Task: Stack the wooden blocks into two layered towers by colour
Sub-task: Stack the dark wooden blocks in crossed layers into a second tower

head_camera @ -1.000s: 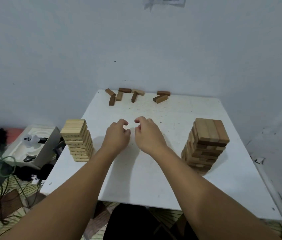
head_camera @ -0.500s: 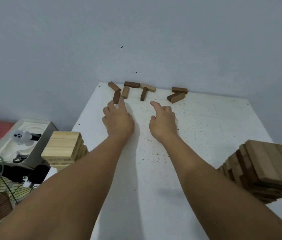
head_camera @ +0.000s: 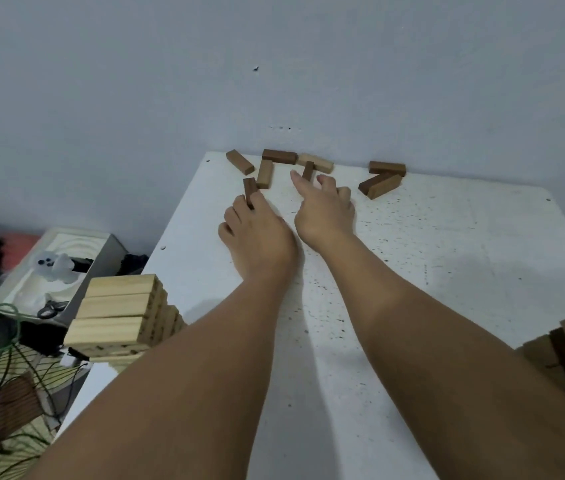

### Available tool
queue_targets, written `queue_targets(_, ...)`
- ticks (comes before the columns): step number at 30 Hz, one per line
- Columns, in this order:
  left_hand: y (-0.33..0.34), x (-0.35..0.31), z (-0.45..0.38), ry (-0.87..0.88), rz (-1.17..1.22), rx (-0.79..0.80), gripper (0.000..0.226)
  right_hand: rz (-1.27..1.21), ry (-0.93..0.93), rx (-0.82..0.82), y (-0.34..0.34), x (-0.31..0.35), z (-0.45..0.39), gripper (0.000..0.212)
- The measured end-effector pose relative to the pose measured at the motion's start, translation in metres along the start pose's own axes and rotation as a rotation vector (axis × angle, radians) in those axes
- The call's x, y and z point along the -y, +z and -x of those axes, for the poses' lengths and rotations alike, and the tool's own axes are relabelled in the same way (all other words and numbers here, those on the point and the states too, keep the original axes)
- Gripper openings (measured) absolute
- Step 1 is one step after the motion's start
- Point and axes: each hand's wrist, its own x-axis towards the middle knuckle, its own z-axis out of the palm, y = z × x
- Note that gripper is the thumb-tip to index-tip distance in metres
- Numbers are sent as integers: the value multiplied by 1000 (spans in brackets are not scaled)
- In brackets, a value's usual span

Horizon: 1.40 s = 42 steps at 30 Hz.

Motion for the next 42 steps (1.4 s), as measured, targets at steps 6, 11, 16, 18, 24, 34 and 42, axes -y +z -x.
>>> queue_targets(6, -3, -2, 0, -27, -9, -21, 25, -68, 26, -139, 8, 2, -3, 38)
queue_targets(11, -3, -4, -2, -54, -8, -12, 32, -223, 33, -255, 14, 4, 8, 9)
queue_targets(16, -1, -2, -5, -17, -33, 76, 62, -296, 48, -112, 9, 5, 1, 30)
queue_targets(18, -1, -1, -7, -30, -27, 86, 61, -290, 68, -77, 4, 9, -5, 36)
queue_targets(24, -4, 0, -7, -117, 45, 118, 67, -207, 28, 96, -5, 25, -18, 53)
queue_targets(34, -2, 1, -9, -97, 22, 134, 77, -94, 13, 109, -8, 24, -8, 48)
queue_targets(42, -9, -1, -7, -40, -46, 184, 58, -136, 60, 55, -6, -1, 42, 49)
